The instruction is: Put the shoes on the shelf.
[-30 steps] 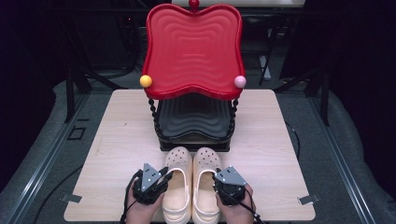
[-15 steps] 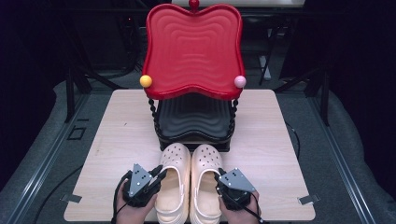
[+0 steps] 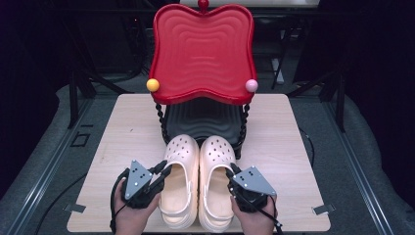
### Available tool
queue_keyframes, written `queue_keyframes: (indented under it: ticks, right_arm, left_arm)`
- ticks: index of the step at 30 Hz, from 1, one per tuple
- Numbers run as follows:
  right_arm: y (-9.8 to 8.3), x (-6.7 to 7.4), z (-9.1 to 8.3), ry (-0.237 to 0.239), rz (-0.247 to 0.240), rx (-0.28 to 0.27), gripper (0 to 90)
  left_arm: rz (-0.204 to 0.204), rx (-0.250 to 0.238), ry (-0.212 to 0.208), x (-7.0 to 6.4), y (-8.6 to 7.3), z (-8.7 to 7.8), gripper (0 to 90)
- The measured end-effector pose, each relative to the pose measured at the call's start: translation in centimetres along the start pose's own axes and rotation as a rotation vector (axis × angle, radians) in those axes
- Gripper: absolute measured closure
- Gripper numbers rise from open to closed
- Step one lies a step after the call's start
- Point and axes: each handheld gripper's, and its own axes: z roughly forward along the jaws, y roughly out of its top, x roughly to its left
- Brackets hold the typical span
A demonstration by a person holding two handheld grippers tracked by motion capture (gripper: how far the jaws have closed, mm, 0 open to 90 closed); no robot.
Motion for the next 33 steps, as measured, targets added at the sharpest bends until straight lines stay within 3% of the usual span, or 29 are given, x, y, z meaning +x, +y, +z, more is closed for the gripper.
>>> queue_keyframes:
  ticks: [6,9,16,25,30,33]
  right_arm:
    - [1.1,-0.7,1.9,-0.015,-0.015,-0.011,79.5]
    - [1.6,-1.1,2.8,-0.026,-0.014,-0.017,79.5]
    - [2.8,-2.8,5.7,-0.062,-0.001,-0.035,79.7]
    - [4.4,-3.8,7.6,-0.104,-0.014,-0.064,79.4]
    - [4.5,-4.1,9.0,-0.11,-0.017,-0.042,79.2]
    - [4.0,-3.9,9.5,-0.102,-0.027,-0.032,78.3]
  left_arm:
    - [-0.021,-0.011,0.013,1.3,1.3,2.1,78.0]
    - [0.003,-0.019,0.026,1.8,2.0,3.1,78.0]
    - [0.018,-0.035,0.048,3.0,3.1,5.8,78.3]
    - [0.039,-0.057,0.069,4.0,4.8,8.2,78.4]
    - [0.036,-0.04,0.062,4.5,4.5,9.4,78.0]
    - [0.063,-0.03,0.059,4.1,4.0,9.7,76.8]
